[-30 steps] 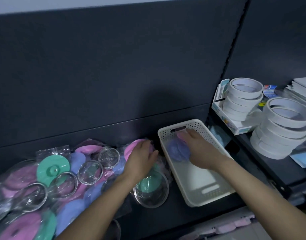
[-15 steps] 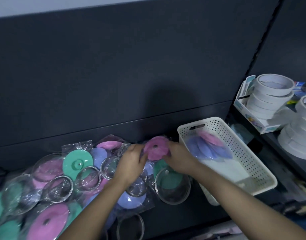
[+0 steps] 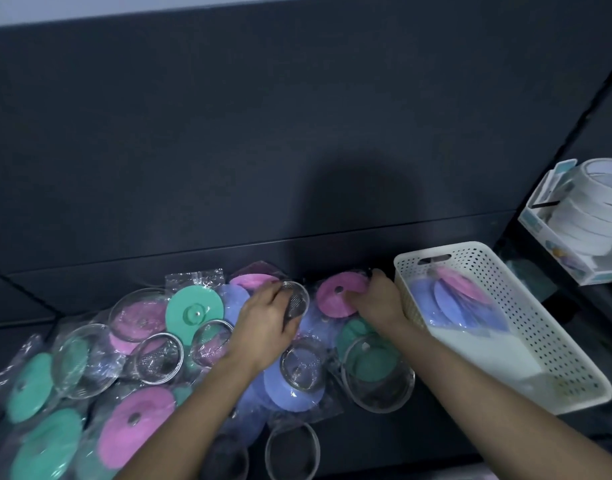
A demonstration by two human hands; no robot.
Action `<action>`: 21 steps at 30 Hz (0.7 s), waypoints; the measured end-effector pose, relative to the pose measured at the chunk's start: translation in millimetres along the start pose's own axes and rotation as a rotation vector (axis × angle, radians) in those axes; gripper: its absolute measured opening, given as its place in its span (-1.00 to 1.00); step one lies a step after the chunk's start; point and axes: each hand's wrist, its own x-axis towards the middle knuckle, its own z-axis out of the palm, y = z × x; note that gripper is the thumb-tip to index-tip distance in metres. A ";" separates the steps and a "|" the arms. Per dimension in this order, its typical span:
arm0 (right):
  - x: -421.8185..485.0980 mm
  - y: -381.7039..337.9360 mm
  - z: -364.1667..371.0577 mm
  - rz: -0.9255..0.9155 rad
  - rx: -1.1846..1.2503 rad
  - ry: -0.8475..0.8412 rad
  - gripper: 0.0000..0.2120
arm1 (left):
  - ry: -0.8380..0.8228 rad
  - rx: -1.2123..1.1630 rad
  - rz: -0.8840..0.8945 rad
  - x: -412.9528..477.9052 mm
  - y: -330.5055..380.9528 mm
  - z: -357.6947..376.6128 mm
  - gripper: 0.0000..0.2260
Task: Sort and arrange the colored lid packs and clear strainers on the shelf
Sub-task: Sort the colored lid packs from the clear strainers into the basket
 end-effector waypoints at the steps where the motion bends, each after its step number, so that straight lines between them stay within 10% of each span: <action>1: 0.6 -1.8 0.8 0.048 0.075 -0.011 -0.50 | 0.000 -0.020 -0.005 0.2 -0.2 -0.7 -0.60; 21: -17.1 -30.7 -27.7 -0.074 0.655 -0.042 -0.92 | 0.244 -0.136 -0.280 47.4 -26.7 -31.4 -0.85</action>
